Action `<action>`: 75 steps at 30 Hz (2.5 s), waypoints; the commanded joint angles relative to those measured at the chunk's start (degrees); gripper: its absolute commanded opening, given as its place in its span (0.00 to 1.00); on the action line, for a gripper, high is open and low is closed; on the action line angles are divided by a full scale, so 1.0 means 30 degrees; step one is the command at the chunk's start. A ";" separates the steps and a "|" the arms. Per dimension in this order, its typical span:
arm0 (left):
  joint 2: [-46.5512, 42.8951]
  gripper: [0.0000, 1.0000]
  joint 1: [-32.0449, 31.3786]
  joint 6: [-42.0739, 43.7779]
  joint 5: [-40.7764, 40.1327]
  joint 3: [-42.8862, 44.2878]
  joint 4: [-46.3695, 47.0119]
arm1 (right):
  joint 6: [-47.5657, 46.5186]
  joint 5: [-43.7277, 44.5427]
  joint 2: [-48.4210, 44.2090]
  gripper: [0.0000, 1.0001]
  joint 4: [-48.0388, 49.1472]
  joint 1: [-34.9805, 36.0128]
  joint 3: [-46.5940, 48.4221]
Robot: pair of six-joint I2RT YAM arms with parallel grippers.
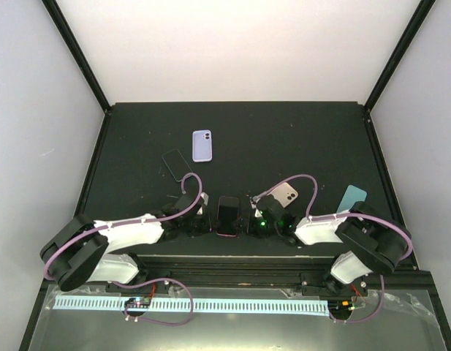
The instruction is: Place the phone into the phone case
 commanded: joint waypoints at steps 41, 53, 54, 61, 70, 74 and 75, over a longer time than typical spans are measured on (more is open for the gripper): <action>-0.1628 0.20 0.2310 0.1015 0.2559 -0.1894 0.1585 | 0.3125 -0.5479 0.3985 0.38 1.0415 -0.1433 0.0229; -0.0429 0.21 0.2331 -0.0281 0.3981 -0.2157 0.4329 | 0.1588 -0.4320 0.4361 0.26 0.6580 -0.1414 0.0700; -0.0404 0.21 0.2312 -0.0528 0.4258 -0.2173 0.4767 | 0.1659 -0.4286 0.4405 0.25 0.6634 -0.1414 0.0683; -0.1339 0.32 0.2355 -0.0393 0.3349 -0.2202 0.2803 | 0.2123 -0.4114 0.3987 0.23 0.7133 -0.1422 0.0199; -0.2109 0.40 0.2360 -0.0046 0.2476 -0.2508 0.1039 | 0.2814 -0.4123 0.3975 0.28 0.7856 -0.1437 -0.0376; -0.1106 0.34 0.2289 -0.0259 0.3112 -0.2345 0.2125 | 0.3199 -0.4283 0.4397 0.28 0.8766 -0.1432 -0.0485; -0.0887 0.31 0.2274 -0.0346 0.3311 -0.2273 0.2489 | 0.3332 -0.4322 0.4498 0.28 0.8981 -0.1424 -0.0524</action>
